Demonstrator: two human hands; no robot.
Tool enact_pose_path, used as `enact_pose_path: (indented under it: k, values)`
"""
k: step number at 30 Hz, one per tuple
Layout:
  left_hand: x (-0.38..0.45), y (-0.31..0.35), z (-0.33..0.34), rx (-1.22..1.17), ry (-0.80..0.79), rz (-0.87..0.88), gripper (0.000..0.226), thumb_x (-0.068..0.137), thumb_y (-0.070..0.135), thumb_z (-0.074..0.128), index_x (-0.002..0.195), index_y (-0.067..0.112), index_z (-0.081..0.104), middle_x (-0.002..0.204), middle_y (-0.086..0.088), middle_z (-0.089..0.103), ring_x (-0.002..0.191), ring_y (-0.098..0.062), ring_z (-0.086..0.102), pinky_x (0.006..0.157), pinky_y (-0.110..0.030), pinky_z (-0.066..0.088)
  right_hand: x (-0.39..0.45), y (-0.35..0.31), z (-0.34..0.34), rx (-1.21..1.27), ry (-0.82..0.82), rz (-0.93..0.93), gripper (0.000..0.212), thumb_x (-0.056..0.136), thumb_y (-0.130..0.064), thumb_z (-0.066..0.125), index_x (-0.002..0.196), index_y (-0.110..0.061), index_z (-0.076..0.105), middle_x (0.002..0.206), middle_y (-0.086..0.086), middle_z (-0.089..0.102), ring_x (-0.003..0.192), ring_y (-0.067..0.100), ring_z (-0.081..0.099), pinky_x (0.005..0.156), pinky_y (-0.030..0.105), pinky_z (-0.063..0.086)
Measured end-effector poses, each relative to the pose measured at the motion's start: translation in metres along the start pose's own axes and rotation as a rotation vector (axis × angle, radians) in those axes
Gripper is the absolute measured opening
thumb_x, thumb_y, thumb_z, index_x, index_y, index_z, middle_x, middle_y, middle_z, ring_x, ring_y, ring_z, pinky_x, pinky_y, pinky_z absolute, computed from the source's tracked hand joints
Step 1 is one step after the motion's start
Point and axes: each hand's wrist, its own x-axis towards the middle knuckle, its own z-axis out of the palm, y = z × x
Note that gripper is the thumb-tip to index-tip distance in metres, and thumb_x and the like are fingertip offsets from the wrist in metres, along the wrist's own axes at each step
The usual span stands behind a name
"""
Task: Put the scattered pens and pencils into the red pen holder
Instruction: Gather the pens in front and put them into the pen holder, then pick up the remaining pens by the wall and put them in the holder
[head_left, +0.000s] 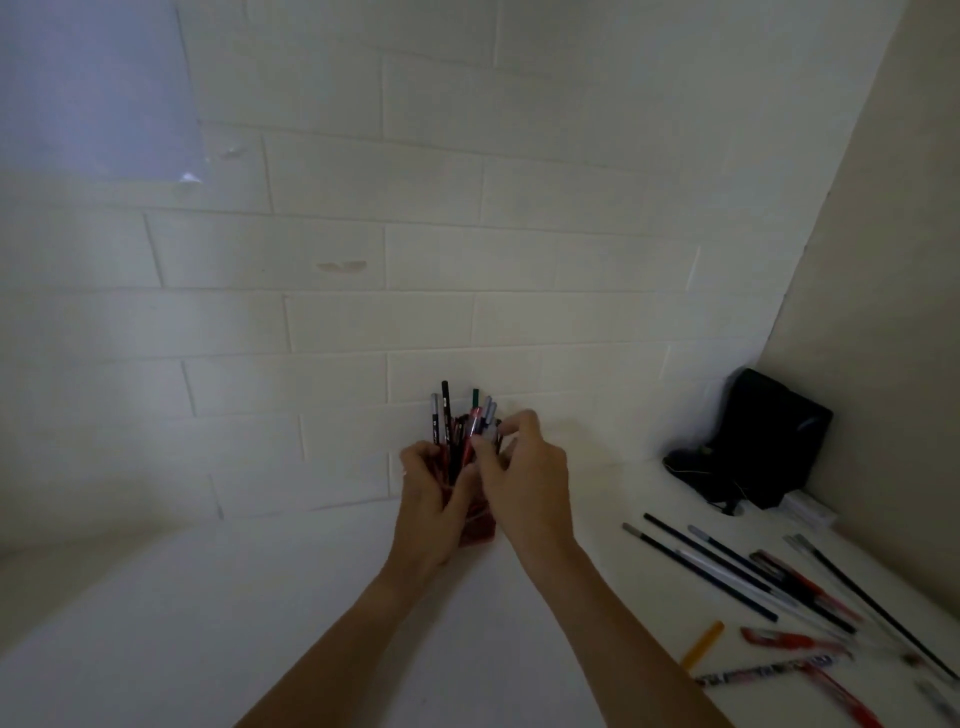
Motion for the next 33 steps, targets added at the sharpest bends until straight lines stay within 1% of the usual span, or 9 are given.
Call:
enact_pose_path:
  k: [9,14,19,21,24,26,28,30,33]
  values:
    - [-0.004,0.006,-0.012,0.080,-0.081,0.060,0.075,0.076,0.016,0.085,0.124,0.022,0.028,0.113,0.021,0.053,0.099,0.017,0.059,0.080,-0.005,0.050,0.001,0.005,-0.002,-0.120,-0.049,-0.100,0.011,0.094,-0.018,0.058,0.097,-0.026,0.051,0.075,-0.003,0.063,0.068,0.020,0.063,0.056,0.038,0.054]
    - [-0.017,0.020,-0.009,0.084,-0.101,0.013,0.083,0.076,0.021,0.086,0.134,0.021,0.026,0.110,0.028,0.054,0.091,0.020,0.060,0.073,-0.005,0.051,-0.015,0.009,-0.017,-0.176,-0.095,-0.136,0.009,0.093,-0.016,0.060,0.096,-0.024,0.057,0.073,-0.008,0.056,0.063,0.012,0.055,0.053,0.023,0.039]
    - [-0.029,0.027,-0.007,0.111,-0.146,-0.028,0.084,0.072,0.021,0.086,0.138,0.020,0.034,0.112,0.031,0.053,0.099,0.007,0.060,0.089,-0.024,0.052,-0.025,0.021,-0.055,0.053,-0.132,-0.207,0.009,0.092,-0.012,0.063,0.094,-0.020,0.067,0.076,-0.015,0.061,0.060,-0.004,0.055,0.059,0.006,0.040]
    - [-0.036,0.032,-0.005,0.128,-0.158,-0.039,0.082,0.071,0.018,0.086,0.138,0.017,0.037,0.110,0.030,0.053,0.097,0.009,0.058,0.086,-0.015,0.048,-0.027,0.037,-0.077,0.019,-0.149,-0.125,0.010,0.092,-0.012,0.063,0.089,-0.019,0.069,0.073,-0.014,0.063,0.060,-0.003,0.058,0.058,0.006,0.041]
    - [-0.044,0.037,-0.003,0.138,-0.164,-0.032,0.072,0.073,0.008,0.084,0.131,0.017,0.042,0.104,0.027,0.054,0.090,0.025,0.054,0.075,0.004,0.040,-0.031,0.072,-0.107,-0.184,-0.392,0.146,0.011,0.092,-0.019,0.063,0.085,-0.016,0.071,0.076,0.001,0.072,0.059,0.008,0.064,0.064,0.031,0.058]
    - [-0.048,0.041,-0.004,0.146,-0.168,-0.032,0.070,0.073,0.007,0.083,0.131,0.013,0.045,0.103,0.022,0.057,0.089,0.014,0.058,0.072,0.003,0.038,-0.039,0.090,-0.121,-0.367,-0.528,0.247,0.022,0.093,-0.017,0.060,0.092,0.003,0.070,0.096,0.018,0.075,0.065,0.030,0.067,0.066,0.039,0.061]
    - [-0.052,0.045,-0.004,0.163,-0.175,-0.035,0.072,0.072,0.012,0.085,0.132,0.011,0.045,0.107,0.013,0.059,0.094,-0.004,0.059,0.072,-0.002,0.038,-0.048,0.099,-0.131,-0.503,-0.590,0.218,0.022,0.093,-0.011,0.056,0.093,0.005,0.071,0.099,0.016,0.074,0.068,0.024,0.065,0.067,0.031,0.059]
    - [-0.056,0.048,-0.005,0.172,-0.188,-0.036,0.072,0.071,0.017,0.086,0.131,0.012,0.046,0.109,0.008,0.060,0.099,-0.010,0.059,0.074,-0.005,0.038,-0.057,0.097,-0.141,-0.587,-0.721,0.177,0.023,0.094,-0.003,0.050,0.085,-0.013,0.068,0.083,-0.003,0.066,0.062,0.010,0.057,0.051,0.008,0.047]
    - [-0.060,0.053,-0.007,0.191,-0.215,-0.034,0.071,0.070,0.023,0.086,0.129,0.014,0.048,0.115,0.001,0.061,0.101,-0.014,0.060,0.074,-0.008,0.039,-0.067,0.105,-0.147,-0.597,-0.894,0.141,0.032,0.089,0.001,0.057,0.083,-0.031,0.058,0.087,-0.012,0.049,0.066,0.005,0.047,0.046,0.007,0.032]
